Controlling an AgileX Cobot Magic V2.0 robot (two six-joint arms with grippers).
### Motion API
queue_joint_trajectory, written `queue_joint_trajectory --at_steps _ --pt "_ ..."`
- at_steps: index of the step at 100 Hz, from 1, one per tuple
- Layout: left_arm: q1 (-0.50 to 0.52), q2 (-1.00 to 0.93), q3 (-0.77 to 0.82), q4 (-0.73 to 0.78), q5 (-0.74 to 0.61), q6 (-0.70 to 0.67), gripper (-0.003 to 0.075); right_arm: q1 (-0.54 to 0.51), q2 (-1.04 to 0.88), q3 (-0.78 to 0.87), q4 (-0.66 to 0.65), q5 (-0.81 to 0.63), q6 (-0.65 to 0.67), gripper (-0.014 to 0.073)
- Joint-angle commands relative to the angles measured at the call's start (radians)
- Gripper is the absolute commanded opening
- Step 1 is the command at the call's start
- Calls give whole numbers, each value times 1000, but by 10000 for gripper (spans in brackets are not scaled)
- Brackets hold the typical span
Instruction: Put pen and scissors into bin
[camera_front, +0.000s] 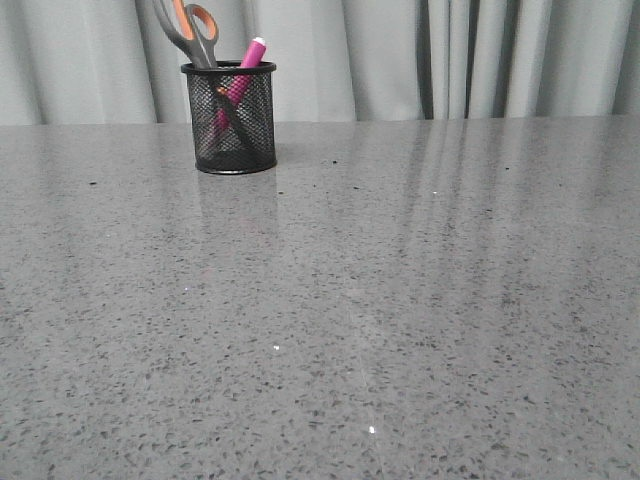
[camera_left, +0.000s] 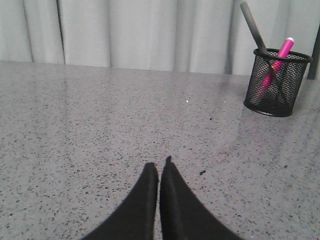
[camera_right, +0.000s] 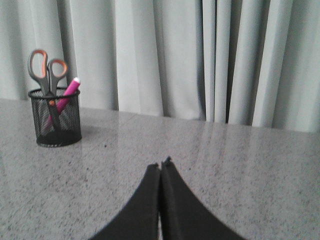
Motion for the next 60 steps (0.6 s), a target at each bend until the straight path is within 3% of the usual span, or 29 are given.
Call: queue_joint_trajectory --at_steps 1,19,37,60 --pt "1 -34 44 -10 -72 -7 -19 -8 -53 -26 -13 54 -7 -71" --pt "1 -34 44 -10 -72 -7 -19 -92 -219 -21 -30 330 -7 -71" --pt "1 -34 44 -10 -72 -7 -19 -222 -384 24 -110 371 -7 -71" --pt "1 -34 44 -10 -70 -7 -19 -254 -532 70 -114 503 27 -71"
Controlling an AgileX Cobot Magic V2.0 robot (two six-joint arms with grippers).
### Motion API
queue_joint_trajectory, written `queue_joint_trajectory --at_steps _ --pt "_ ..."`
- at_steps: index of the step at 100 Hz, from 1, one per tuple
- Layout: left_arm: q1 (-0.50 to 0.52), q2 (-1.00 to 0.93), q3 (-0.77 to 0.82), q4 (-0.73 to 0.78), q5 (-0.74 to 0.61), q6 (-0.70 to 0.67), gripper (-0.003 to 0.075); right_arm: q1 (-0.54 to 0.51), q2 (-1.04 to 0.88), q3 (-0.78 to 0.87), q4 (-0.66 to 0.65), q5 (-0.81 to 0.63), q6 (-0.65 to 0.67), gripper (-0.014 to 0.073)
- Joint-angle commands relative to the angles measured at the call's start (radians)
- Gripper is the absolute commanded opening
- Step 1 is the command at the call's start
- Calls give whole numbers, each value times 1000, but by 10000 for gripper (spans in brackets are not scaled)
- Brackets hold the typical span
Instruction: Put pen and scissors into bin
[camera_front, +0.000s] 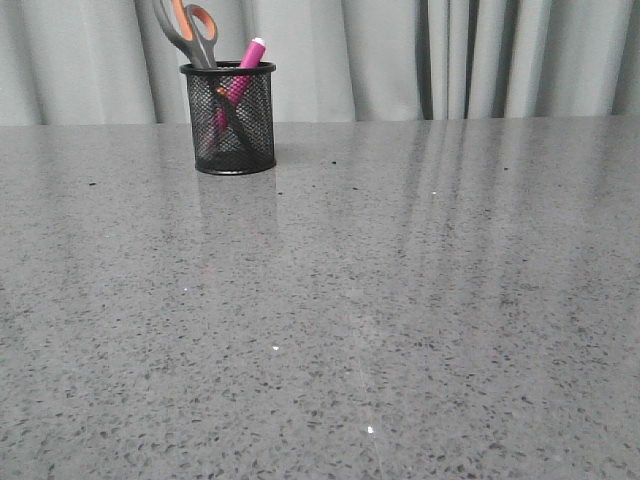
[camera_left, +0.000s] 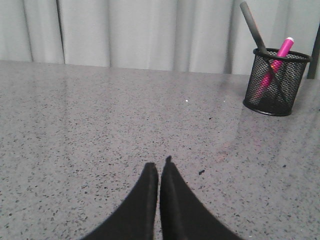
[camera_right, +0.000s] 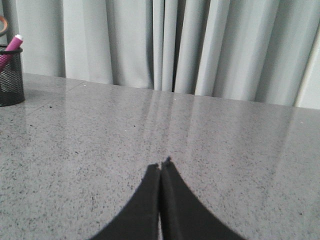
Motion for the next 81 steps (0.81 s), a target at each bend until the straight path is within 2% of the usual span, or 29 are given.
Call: queue_joint_trajectory --at_steps 1,13,81 --pt "1 -34 44 -10 -72 -7 -19 -10 -27 14 -16 -9 4 -71" --pt "1 -34 44 -10 -72 -7 -19 -10 -31 14 -16 56 6 -71" --pt "1 -34 44 -10 -72 -7 -19 -10 -31 14 -16 20 6 -71"
